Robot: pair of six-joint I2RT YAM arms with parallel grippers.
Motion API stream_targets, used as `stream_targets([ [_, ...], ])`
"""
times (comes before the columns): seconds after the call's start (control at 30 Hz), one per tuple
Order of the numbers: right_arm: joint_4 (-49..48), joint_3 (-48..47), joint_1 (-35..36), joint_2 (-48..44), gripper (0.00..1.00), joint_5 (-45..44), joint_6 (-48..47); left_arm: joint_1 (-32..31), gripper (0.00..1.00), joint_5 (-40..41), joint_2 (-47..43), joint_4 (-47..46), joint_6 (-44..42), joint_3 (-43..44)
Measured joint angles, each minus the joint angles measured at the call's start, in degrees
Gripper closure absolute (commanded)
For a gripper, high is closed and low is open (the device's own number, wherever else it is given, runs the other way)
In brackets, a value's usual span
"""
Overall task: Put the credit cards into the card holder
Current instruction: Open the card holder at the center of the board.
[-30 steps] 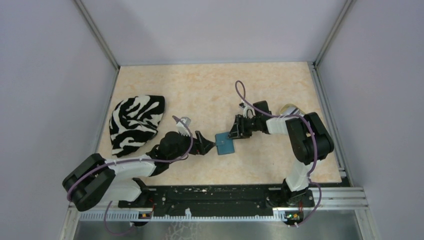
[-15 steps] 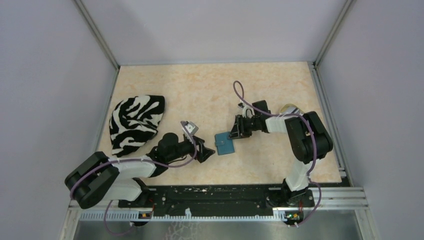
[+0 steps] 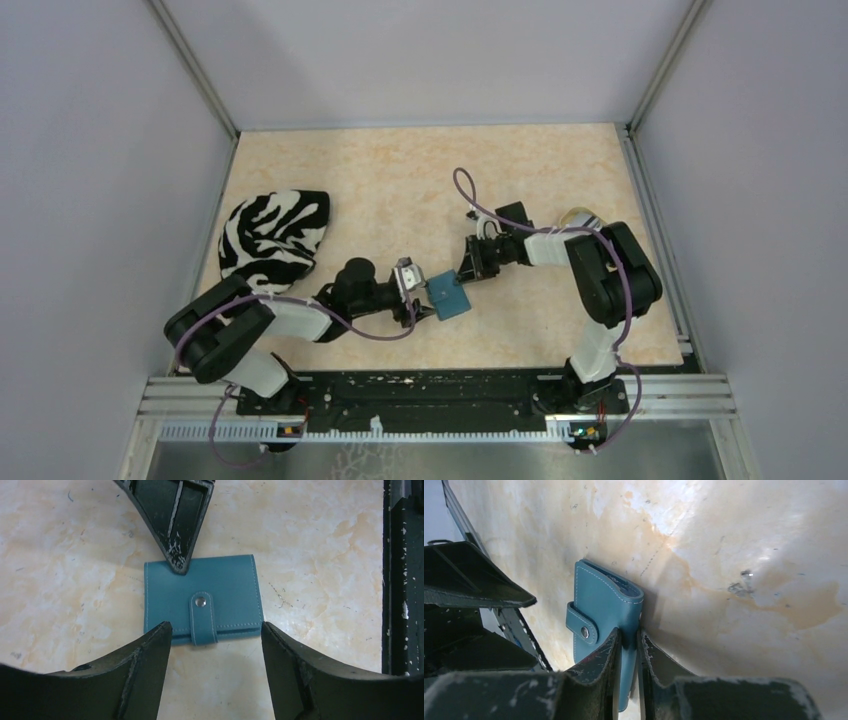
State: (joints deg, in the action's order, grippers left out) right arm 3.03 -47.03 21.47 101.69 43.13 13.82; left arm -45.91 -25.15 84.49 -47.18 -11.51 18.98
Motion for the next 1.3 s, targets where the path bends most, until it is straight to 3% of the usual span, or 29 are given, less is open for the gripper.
stream_targets([
  [0.27, 1.2, -0.3, 3.1, -0.1, 0.88, -0.2, -2.2, -3.8, 0.43, 1.1, 7.4, -0.6, -3.0, 5.3],
  [0.43, 1.3, -0.4, 3.1, -0.1, 0.88, -0.1, -2.3, -5.7, 0.45, 6.6, 9.3, 3.4, -4.3, 8.3],
  [0.63, 2.0, -0.7, 3.2, -0.1, 0.88, -0.3, -2.6, -6.1, 0.55, 9.6, 9.4, 9.2, -4.2, 9.9],
  [0.87, 2.4, -0.9, 3.2, -0.1, 0.89, -0.4, -3.0, -6.2, 1.00, 9.9, 10.8, 12.6, -3.3, 13.0],
  [1.1, 3.1, -1.2, 3.2, -0.1, 0.91, -0.7, -3.6, -6.3, 1.00, 11.8, 9.5, 12.9, 0.0, 12.4],
  [1.23, 4.2, -1.5, 3.2, -0.3, 0.91, -1.2, -4.1, -6.4, 1.00, 11.9, 3.8, 7.8, 5.4, 5.1],
  [1.3, 4.7, -1.5, 3.2, -0.9, 0.91, -1.1, -4.7, -6.4, 0.90, 11.1, 0.9, 2.9, 8.8, 0.5],
])
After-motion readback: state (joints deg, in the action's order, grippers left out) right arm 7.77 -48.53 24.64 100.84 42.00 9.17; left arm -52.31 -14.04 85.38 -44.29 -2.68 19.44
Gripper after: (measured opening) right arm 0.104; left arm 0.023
